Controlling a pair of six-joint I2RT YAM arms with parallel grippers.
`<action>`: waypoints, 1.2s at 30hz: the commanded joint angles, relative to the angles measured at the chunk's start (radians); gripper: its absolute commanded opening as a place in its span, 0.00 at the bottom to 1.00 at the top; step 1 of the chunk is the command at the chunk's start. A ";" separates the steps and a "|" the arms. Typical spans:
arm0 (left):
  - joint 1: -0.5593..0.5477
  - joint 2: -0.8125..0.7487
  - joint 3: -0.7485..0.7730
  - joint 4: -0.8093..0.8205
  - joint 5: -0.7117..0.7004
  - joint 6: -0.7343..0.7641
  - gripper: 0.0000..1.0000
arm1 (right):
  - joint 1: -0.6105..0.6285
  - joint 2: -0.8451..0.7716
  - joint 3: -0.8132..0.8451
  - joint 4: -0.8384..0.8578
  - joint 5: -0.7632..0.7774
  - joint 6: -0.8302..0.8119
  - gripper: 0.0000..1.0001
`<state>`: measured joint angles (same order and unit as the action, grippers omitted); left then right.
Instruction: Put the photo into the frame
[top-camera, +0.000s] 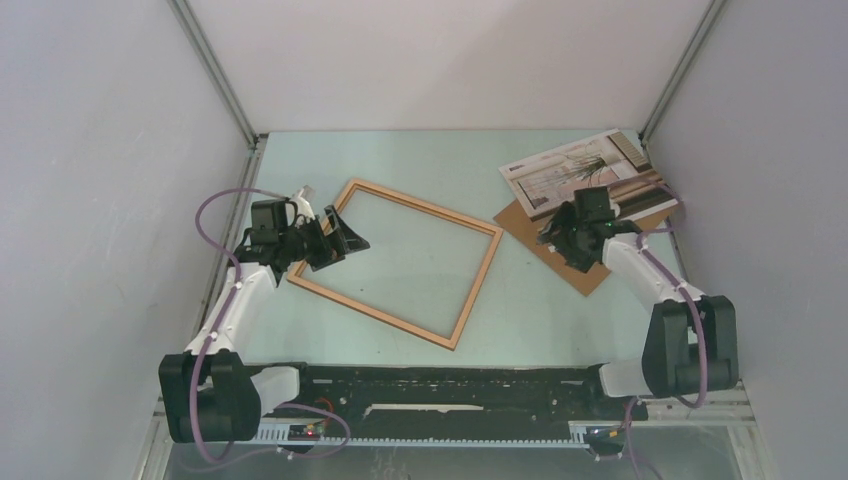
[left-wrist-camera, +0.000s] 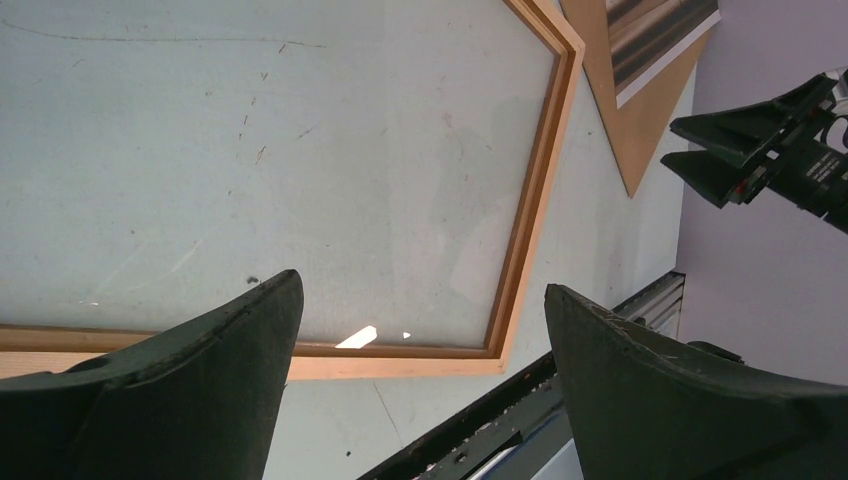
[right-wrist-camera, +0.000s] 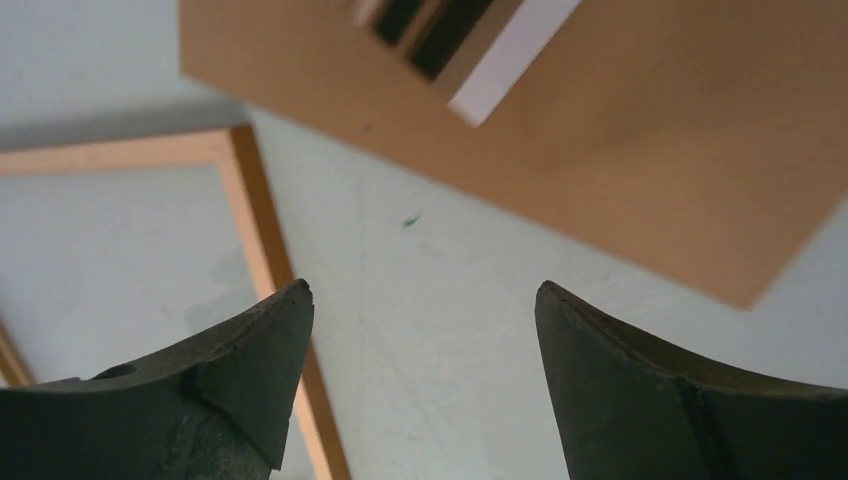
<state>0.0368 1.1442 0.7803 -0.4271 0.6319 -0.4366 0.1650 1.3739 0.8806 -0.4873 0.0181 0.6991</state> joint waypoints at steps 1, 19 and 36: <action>0.002 -0.030 -0.019 0.031 0.015 0.002 0.97 | -0.115 0.060 0.107 -0.041 -0.040 -0.135 0.89; 0.003 -0.014 -0.014 0.025 0.011 0.009 0.97 | -0.190 0.612 0.618 -0.128 -0.128 -0.200 0.83; 0.003 -0.007 -0.015 0.031 0.026 0.005 0.97 | -0.115 0.574 0.393 -0.056 -0.149 -0.170 0.79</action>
<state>0.0368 1.1450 0.7803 -0.4271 0.6331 -0.4366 -0.0032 1.9667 1.3586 -0.5220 -0.1127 0.5198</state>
